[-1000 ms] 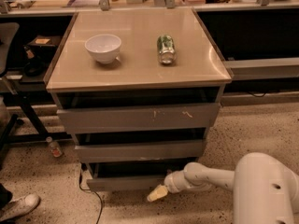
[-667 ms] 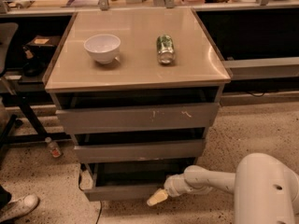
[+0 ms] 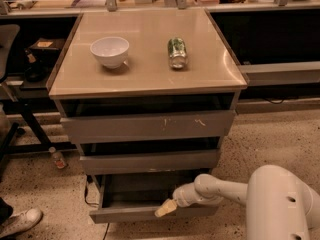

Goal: Open bottom drawer

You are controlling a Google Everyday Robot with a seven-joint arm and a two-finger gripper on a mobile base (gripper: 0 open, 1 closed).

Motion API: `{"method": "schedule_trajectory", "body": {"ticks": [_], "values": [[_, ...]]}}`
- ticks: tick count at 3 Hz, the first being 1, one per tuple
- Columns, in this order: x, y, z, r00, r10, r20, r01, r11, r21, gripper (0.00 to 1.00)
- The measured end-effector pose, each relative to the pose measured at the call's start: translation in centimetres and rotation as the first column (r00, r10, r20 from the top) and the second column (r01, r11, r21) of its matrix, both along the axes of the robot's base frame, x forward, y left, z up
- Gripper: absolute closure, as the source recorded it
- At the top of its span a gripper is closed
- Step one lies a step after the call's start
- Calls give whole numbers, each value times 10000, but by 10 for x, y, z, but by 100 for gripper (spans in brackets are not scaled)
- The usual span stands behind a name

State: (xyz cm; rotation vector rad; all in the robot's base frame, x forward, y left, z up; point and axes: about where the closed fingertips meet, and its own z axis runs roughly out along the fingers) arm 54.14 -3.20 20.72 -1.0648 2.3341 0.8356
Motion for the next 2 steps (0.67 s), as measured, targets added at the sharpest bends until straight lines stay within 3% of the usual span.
{"method": "schedule_trajectory", "body": {"ticks": [2], "values": [[-23,-13,-21,9951,81,-989,-118,9992,-371,0]]}}
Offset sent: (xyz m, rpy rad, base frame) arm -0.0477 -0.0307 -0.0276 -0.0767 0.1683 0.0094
